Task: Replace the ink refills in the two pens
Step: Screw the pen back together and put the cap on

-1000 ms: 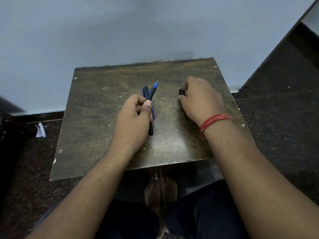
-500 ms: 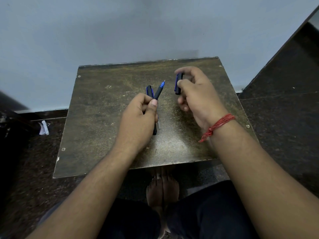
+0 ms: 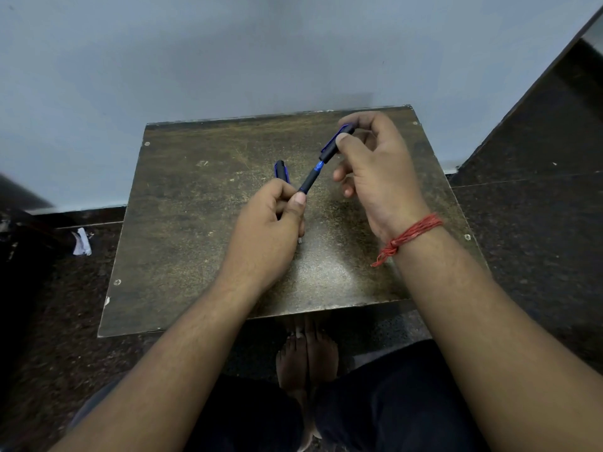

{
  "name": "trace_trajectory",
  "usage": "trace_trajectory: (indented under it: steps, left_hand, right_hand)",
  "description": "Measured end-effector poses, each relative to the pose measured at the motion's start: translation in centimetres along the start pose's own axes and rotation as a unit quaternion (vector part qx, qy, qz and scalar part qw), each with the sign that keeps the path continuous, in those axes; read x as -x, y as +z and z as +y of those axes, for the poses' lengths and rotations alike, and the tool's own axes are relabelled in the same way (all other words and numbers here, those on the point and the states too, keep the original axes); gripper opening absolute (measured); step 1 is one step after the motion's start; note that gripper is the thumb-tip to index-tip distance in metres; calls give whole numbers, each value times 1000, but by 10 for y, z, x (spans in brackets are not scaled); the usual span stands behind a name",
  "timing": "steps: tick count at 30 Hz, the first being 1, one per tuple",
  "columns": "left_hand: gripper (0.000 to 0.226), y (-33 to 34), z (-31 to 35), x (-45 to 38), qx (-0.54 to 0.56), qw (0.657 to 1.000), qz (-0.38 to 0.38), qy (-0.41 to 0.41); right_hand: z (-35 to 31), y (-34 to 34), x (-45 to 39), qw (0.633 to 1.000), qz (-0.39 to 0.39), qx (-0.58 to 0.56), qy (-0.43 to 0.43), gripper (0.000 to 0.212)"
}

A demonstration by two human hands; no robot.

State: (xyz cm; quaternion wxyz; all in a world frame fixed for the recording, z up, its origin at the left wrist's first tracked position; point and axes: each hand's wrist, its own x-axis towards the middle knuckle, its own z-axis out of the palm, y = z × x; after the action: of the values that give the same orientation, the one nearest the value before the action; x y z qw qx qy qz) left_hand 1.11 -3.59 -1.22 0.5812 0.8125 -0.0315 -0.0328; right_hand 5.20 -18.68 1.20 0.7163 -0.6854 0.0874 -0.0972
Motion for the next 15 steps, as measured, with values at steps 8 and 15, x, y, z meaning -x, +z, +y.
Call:
trace_trajectory:
  steps: [8,15]
  left_hand:
    - [18,-3,0,0,8,1000,29,0]
    - [19,-4,1,0,15,998,54,5]
  right_hand:
    - [1,9,10,991,-97,90,-22,13]
    - [-4,21,16,996,-71,56,-26,11]
